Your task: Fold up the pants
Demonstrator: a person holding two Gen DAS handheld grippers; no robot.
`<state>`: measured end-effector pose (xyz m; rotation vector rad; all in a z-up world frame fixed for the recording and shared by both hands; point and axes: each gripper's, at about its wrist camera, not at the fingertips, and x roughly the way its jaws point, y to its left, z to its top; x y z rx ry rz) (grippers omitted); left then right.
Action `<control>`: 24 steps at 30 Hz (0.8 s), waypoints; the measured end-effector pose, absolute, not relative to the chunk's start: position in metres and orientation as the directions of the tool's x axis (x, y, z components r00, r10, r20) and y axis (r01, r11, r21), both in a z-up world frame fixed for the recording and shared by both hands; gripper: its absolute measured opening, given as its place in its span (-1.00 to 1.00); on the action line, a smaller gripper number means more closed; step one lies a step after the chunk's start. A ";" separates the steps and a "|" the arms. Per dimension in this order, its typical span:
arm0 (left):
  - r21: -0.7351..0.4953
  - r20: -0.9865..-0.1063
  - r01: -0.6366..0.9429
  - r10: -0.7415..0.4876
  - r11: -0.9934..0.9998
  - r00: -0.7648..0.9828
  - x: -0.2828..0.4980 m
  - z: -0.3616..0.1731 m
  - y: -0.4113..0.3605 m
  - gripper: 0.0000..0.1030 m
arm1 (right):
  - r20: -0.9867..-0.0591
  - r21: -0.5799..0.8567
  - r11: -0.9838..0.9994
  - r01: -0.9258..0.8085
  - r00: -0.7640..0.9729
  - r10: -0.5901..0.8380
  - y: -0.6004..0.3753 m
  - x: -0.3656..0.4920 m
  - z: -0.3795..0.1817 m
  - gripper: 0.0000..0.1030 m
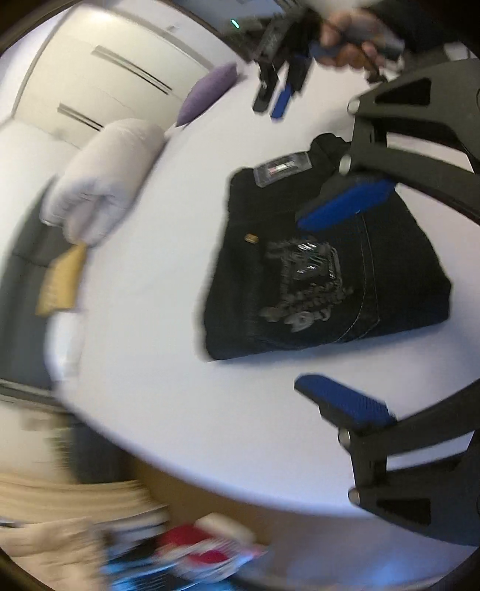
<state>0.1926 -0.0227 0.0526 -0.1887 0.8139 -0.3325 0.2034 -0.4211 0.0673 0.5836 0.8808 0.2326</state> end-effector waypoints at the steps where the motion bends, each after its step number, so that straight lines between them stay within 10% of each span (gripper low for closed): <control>1: -0.246 -0.653 0.220 -0.329 0.944 0.682 0.180 0.069 -0.039 0.80 | -0.639 0.530 0.848 0.023 0.667 0.382 -0.416 0.189 0.086 0.28; 7: -0.086 -0.399 0.188 -0.207 0.978 0.893 0.077 0.169 -0.055 1.00 | -0.426 0.377 0.926 0.001 0.888 0.172 -0.401 0.113 0.172 1.00; 12: 0.026 -0.262 0.081 -0.071 0.996 0.962 0.013 0.239 -0.051 1.00 | -0.235 0.243 0.970 0.018 0.971 0.041 -0.386 0.058 0.228 1.00; 24: -0.092 -0.185 0.172 -0.186 0.981 0.965 -0.052 0.299 -0.030 1.00 | 0.047 0.062 0.990 0.126 0.991 -0.129 -0.353 -0.018 0.309 1.00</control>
